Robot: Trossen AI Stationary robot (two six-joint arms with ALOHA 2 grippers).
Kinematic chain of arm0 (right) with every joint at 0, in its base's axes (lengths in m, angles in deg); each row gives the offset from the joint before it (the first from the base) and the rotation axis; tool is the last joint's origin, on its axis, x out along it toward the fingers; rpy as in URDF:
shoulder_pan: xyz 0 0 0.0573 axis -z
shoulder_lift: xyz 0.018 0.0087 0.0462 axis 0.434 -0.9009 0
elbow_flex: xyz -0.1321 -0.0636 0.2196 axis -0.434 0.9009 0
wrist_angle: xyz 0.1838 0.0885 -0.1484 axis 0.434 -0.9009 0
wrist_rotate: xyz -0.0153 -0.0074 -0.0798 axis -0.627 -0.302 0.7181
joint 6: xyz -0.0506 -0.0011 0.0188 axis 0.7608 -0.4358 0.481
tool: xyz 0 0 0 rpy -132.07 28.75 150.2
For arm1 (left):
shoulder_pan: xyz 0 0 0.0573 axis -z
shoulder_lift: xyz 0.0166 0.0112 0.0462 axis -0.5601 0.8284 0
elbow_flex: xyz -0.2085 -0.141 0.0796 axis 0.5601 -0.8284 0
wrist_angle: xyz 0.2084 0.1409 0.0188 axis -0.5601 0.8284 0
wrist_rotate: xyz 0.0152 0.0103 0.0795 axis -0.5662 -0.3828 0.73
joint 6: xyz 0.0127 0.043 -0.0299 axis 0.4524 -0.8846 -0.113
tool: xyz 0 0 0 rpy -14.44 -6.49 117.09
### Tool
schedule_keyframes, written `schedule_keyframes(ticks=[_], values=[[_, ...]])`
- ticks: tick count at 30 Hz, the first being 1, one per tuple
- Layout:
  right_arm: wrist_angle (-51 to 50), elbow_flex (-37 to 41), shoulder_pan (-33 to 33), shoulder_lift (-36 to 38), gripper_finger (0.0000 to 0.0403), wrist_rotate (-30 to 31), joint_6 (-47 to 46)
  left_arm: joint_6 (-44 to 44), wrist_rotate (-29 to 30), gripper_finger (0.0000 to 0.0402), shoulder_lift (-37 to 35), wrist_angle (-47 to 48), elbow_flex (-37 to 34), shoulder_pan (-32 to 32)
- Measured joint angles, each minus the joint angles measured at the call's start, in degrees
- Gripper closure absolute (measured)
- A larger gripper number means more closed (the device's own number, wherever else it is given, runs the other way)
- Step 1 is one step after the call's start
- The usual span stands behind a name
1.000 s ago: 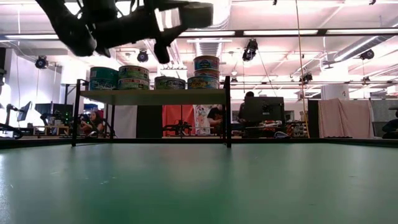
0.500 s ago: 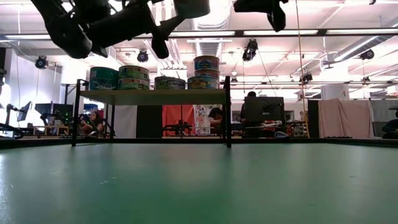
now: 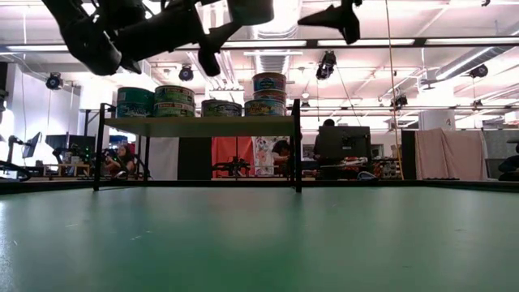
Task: Stack canned seafood by type on shelf
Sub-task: Stack the blue tuna can on top of the blue tuna can on the shelf
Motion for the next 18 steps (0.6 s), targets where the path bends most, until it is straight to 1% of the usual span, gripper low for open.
schedule_keyframes(ticks=[3, 7, 11, 18], values=[[0.78, 0.00, 1.14, -0.90, 0.0089, -3.56, -0.39, -0.30, 0.07, 0.0220, 0.00, 0.59, 0.49, 0.00], [3.94, 0.00, 1.54, -1.70, 0.0062, -5.59, -0.18, -0.31, 0.19, 0.0220, 0.00, 0.57, 0.59, 0.00], [6.14, -0.04, 1.61, -1.70, 0.0054, -5.59, 0.86, -0.35, 1.56, 0.0220, 0.00, 0.60, 0.59, 0.00], [7.52, -0.07, 3.17, -2.39, 0.0054, -5.56, 0.22, -0.28, 3.17, 0.0220, 0.00, 0.50, 0.59, 0.01]])
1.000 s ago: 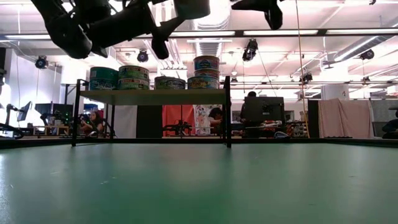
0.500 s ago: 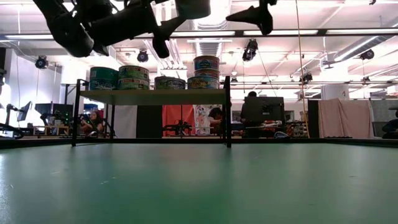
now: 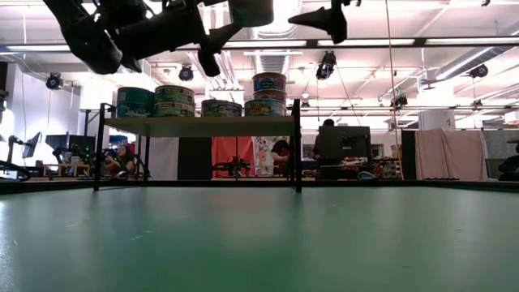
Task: Stack canned seafood by type on shelf
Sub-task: Stack the blue tuna can on top of the blue tuna can on the shelf
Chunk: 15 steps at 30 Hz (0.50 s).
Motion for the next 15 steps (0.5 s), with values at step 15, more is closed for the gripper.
schedule_keyframes(ticks=[15], values=[[5.04, 0.00, 1.22, -3.16, 0.0058, -1.49, -0.39, 3.13, -0.37, 0.0220, 5.75, -0.44, 5.22, -0.01]])
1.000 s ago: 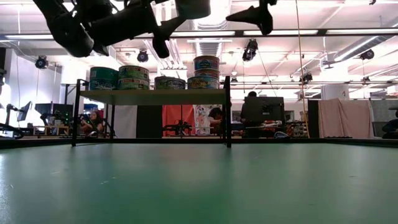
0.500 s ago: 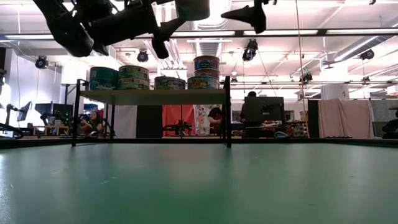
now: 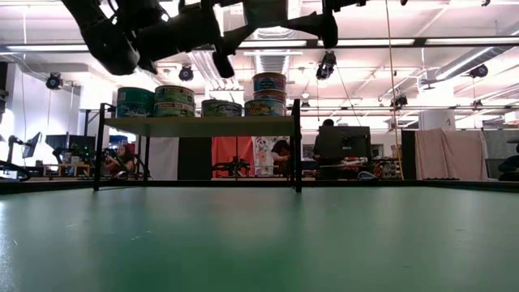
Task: Stack canned seafood by type on shelf
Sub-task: Stack the blue tuna can on top of the blue tuna can on the shelf
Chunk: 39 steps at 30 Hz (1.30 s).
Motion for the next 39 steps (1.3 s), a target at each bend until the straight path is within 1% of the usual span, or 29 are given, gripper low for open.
schedule_keyframes(ticks=[5, 8, 10, 12, 16, 17, 23, 27, 34, 39], values=[[0.24, 0.00, -0.02, -0.02, 0.0061, -0.85, 0.00, 0.59, -0.62, 0.0220, 1.86, -1.29, 1.42, 0.04], [0.22, 0.00, 0.11, -0.02, 0.0077, -0.90, 0.26, 1.13, -1.46, 0.0220, 2.73, -1.47, 2.25, 0.02], [0.18, 0.00, 0.14, -0.04, 0.0098, -0.90, 0.27, 1.28, -1.72, 0.0219, 3.13, -1.52, 2.67, 0.06], [0.10, 0.00, 0.15, -0.11, 0.0127, -0.89, 0.28, 1.40, -1.98, 0.0211, 3.60, -1.70, 3.03, 0.12], [-0.17, 0.00, 0.16, -0.13, 0.0208, -1.20, -0.92, 0.92, -1.73, 0.0194, 3.82, -1.40, 3.12, 0.04], [-0.39, 0.02, 0.14, -0.13, 0.0220, -1.07, -0.99, 0.65, -1.73, 0.0193, 3.80, -1.46, 3.08, 0.07], [-0.36, 0.02, 0.11, -0.12, 0.0219, -1.96, -1.08, -1.32, -5.39, 0.0195, 3.67, -1.84, 3.05, 0.04], [-2.97, 0.02, 0.33, 1.08, 0.0219, -4.03, -2.65, -4.71, -7.42, 0.0195, 3.45, -1.62, 2.63, 0.09], [-8.56, 0.02, 0.42, 5.14, 0.0219, -4.32, -3.67, -8.38, -7.68, 0.0194, 3.19, -0.28, 2.65, 0.15], [-12.00, 0.09, 0.63, 7.44, 0.0219, -4.22, -4.58, -13.26, -7.75, 0.0193, 3.09, 1.56, 2.67, 0.24]])
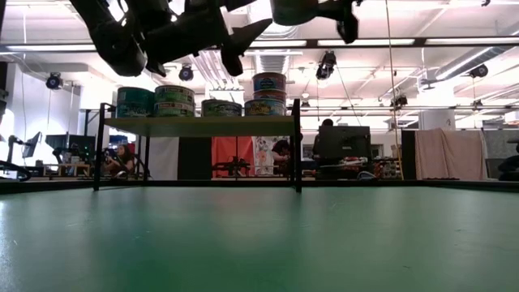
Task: Stack canned seafood by type on shelf
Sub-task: Stack the blue tuna can on top of the blue tuna can on the shelf
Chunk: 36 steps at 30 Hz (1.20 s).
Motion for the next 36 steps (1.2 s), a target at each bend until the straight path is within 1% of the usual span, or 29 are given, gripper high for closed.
schedule_keyframes(ticks=[3, 7, 11, 14, 16, 18, 20, 22, 23, 26, 29, 31, 33, 36], values=[[-0.89, -0.16, 0.47, 1.04, 0.0219, 0.86, -1.11, -0.86, -0.39, 0.0194, -0.25, -0.18, -0.03, -0.04], [-2.66, 0.02, 0.85, 0.70, 0.0219, 1.68, -1.24, -1.00, -0.69, 0.0194, -0.30, 0.17, -0.03, -0.04], [-2.80, 0.00, 1.57, 1.16, 0.0219, 1.73, -2.50, -4.31, -3.18, 0.0194, -0.30, 0.12, -0.03, -0.02], [-4.00, -0.02, 2.18, 1.38, 0.0219, 0.43, -3.46, -10.80, -6.05, 0.0193, -0.30, -0.14, -0.07, 0.07], [-5.80, 0.00, 2.60, 1.54, 0.0219, -2.89, -4.91, -16.72, -9.66, 0.0191, -0.30, -0.14, -0.17, 0.13], [-7.69, 0.00, 2.91, 2.16, 0.0219, -5.71, -6.53, -25.40, -12.96, 0.0187, -0.41, -0.07, -0.78, 0.84], [-10.19, -0.02, 2.99, 2.54, 0.0219, -6.52, -7.71, -35.31, -13.00, 0.0184, -0.52, 0.17, -1.89, 1.98], [-13.19, -0.04, 3.03, 2.64, 0.0219, -6.36, -8.30, -44.60, -10.15, 0.0181, -0.81, 0.33, -3.39, 3.00], [-14.98, -0.04, 3.06, 2.64, 0.0219, -6.29, -8.68, -48.73, -7.44, 0.0180, -1.14, 0.35, -4.37, 3.56], [-17.73, -0.03, 3.04, 2.67, 0.0219, -6.80, -9.10, -61.88, 2.31, 0.0180, -1.96, 0.24, -6.88, 5.78], [-17.65, 0.83, 3.02, 2.40, 0.0219, -8.36, -9.94, -74.76, 12.66, 0.0179, -2.11, 0.26, -8.47, 8.91], [-17.42, 1.94, 3.02, 2.20, 0.0219, -8.92, -10.11, -79.97, 19.80, 0.0179, -2.11, 0.24, -8.67, 11.00], [-14.19, 4.16, 3.03, 2.20, 0.0219, -8.88, -10.25, -83.29, 26.40, 0.0179, -2.11, 0.13, -8.75, 13.00], [-5.66, 8.56, 3.14, 2.20, 0.0219, -10.00, -12.42, -89.34, 32.67, 0.0179, -2.13, 0.19, -8.75, 15.56]])
